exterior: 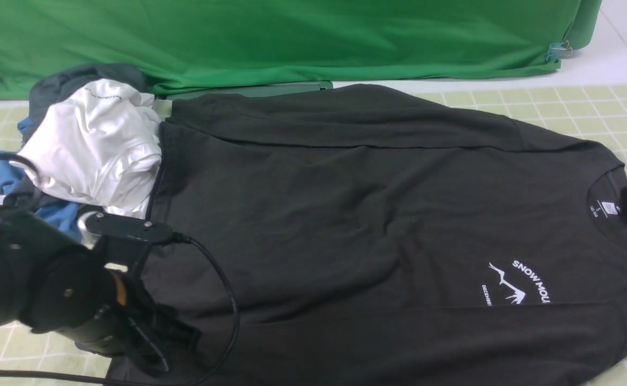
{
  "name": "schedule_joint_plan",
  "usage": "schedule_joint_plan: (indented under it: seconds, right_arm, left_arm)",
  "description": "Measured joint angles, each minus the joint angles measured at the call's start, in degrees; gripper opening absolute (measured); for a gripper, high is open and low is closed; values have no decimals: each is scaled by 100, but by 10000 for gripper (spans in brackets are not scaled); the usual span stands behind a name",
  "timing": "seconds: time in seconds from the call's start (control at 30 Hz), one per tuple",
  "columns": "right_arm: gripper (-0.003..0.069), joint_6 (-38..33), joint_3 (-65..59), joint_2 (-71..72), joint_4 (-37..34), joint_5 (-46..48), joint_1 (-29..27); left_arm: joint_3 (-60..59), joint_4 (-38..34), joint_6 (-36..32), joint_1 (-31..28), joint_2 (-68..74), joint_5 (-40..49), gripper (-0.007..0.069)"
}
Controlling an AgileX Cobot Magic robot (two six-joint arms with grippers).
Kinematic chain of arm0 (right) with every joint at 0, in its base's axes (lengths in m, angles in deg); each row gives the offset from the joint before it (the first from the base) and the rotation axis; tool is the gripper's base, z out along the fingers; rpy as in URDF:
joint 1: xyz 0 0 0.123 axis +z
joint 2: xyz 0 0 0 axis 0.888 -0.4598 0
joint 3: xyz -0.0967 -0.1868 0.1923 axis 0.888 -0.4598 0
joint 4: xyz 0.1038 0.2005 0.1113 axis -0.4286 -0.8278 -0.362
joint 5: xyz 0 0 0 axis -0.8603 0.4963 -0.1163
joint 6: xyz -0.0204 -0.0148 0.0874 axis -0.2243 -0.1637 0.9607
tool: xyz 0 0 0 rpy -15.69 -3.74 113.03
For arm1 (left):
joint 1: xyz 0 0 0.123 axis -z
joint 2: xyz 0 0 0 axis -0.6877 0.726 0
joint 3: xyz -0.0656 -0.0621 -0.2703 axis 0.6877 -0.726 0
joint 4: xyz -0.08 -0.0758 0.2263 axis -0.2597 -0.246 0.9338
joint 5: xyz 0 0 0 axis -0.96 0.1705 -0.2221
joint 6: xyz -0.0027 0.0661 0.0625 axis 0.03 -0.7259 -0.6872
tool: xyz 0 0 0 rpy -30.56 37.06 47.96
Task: Fold a long-sleeved shirt over a green coffee tablecloth.
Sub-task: 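Grasp the left edge of the dark T-shirt lying flat on the table, then fold the left side of the black T-shirt inward over its body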
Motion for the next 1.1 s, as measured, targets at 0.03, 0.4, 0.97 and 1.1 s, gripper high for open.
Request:
schedule_joint_plan:
  seconds: [0.03, 0.4, 0.97, 1.1]
  right_arm:
    - [-1, 0, 0, -17, -20, 0, 22]
    - [-1, 0, 0, -42, -32, 0, 49]
    - [7, 0, 0, -42, -67, 0, 49]
    - [12, 0, 0, -42, -67, 0, 49]
  left_arm:
    - [0, 0, 0, 0, 99, -26, 426]
    - [52, -42, 19, 0, 355, -1, 482]
    - [220, -434, -334, 6, -151, 1087, 17]
    - [275, -538, -345, 6, -621, 1319, 18]
